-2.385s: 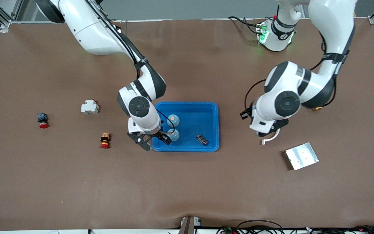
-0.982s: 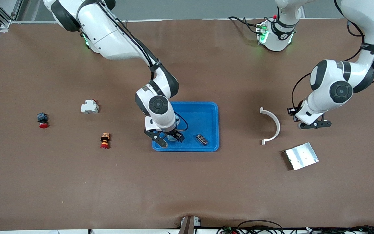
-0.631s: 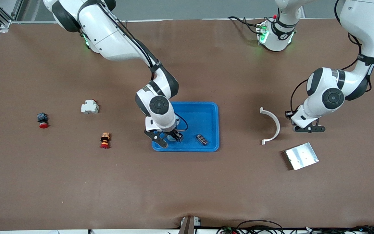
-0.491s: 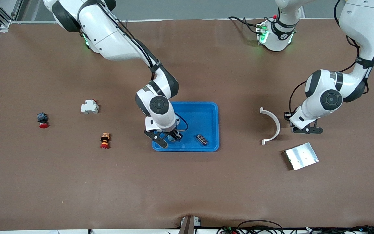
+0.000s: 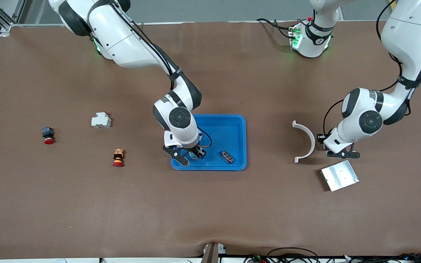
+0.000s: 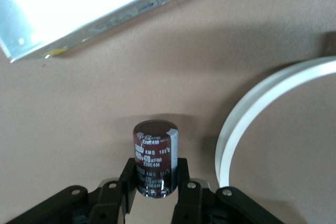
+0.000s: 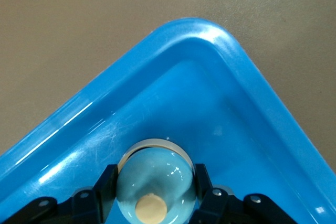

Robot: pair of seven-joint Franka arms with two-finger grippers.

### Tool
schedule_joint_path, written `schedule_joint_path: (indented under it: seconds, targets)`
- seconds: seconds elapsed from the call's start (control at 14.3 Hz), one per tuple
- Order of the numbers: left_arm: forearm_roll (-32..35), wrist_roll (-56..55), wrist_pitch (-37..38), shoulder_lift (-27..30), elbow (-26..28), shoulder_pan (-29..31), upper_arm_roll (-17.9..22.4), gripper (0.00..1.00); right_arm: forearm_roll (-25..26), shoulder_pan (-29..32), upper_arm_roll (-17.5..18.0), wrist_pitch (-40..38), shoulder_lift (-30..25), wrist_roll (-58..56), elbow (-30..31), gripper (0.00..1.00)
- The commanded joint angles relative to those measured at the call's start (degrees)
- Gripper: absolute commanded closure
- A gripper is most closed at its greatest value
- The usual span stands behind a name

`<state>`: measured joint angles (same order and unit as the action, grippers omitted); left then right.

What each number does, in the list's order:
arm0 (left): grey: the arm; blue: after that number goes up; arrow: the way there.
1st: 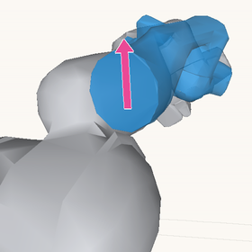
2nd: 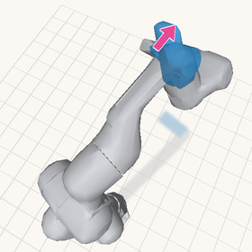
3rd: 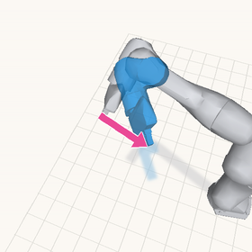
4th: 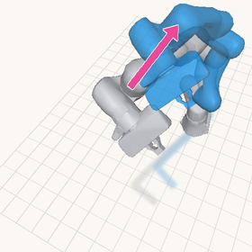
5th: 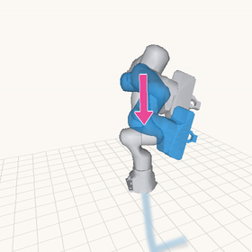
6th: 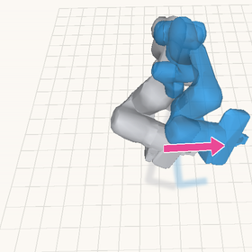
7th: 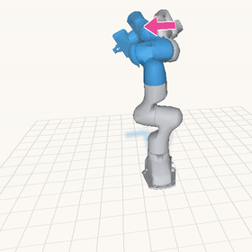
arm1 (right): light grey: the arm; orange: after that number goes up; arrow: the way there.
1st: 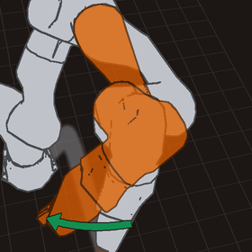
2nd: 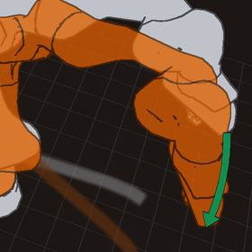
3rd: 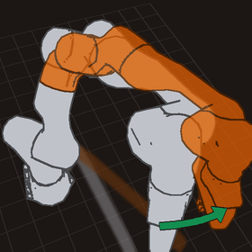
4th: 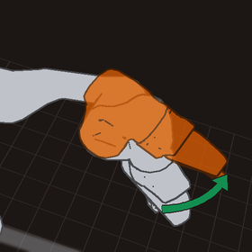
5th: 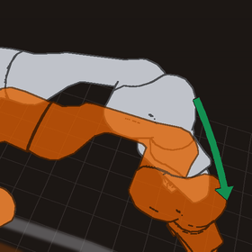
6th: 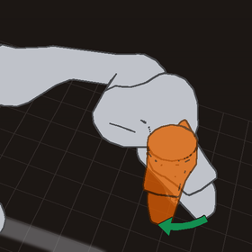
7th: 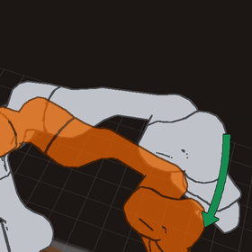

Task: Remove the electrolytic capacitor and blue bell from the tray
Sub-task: 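Set the capacitor by the arc while the right gripper carries the bell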

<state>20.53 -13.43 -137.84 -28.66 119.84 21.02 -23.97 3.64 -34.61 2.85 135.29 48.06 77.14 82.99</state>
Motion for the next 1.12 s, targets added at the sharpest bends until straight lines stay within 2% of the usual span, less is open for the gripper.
schedule_joint_path:
  seconds: [0.0,0.14,0.28,0.42,0.49,0.56,0.63,1.05]
  targets:
    - [2.3,0.5,-1.6,-1.7,-1.0,0.6,-0.3,1.0,0.8,0.3,-0.5,-1.5,-0.6,0.8,-1.9,1.0]
    - [2.5,0.4,-1.6,-1.7,-0.9,0.7,-0.3,0.97,0.8,0.9,-0.5,-5.6,-0.7,0.5,-4.0,1.0]
    - [2.5,-0.3,-1.6,-1.8,-0.9,0.7,-0.3,0.85,0.6,1.9,-0.4,-9.0,-0.7,-0.9,-5.6,1.0]
    - [2.5,-0.4,-1.6,-1.7,-0.8,0.8,-0.4,0.39,0.1,3.2,-0.1,-9.6,-1.6,-3.7,-5.6,1.0]
    - [2.5,-0.4,-1.6,-1.7,-0.8,0.8,-0.4,0.19,0.0,4.0,0.0,-11.5,-2.3,-5.4,-5.6,1.0]
    - [2.5,-0.4,-1.6,-1.7,-0.7,0.9,-0.4,0.03,0.0,4.9,0.1,-13.4,-2.7,-7.1,-5.6,1.0]
    - [2.5,-0.5,-1.6,-1.6,-0.7,1.0,-0.4,0.0,-0.1,5.9,0.1,-14.9,-3.8,-9.3,-5.6,1.0]
    - [2.5,-0.2,-0.9,-0.6,-0.5,1.9,-0.5,0.0,-1.3,10.9,0.2,-19.1,-8.9,-19.4,-2.3,1.0]
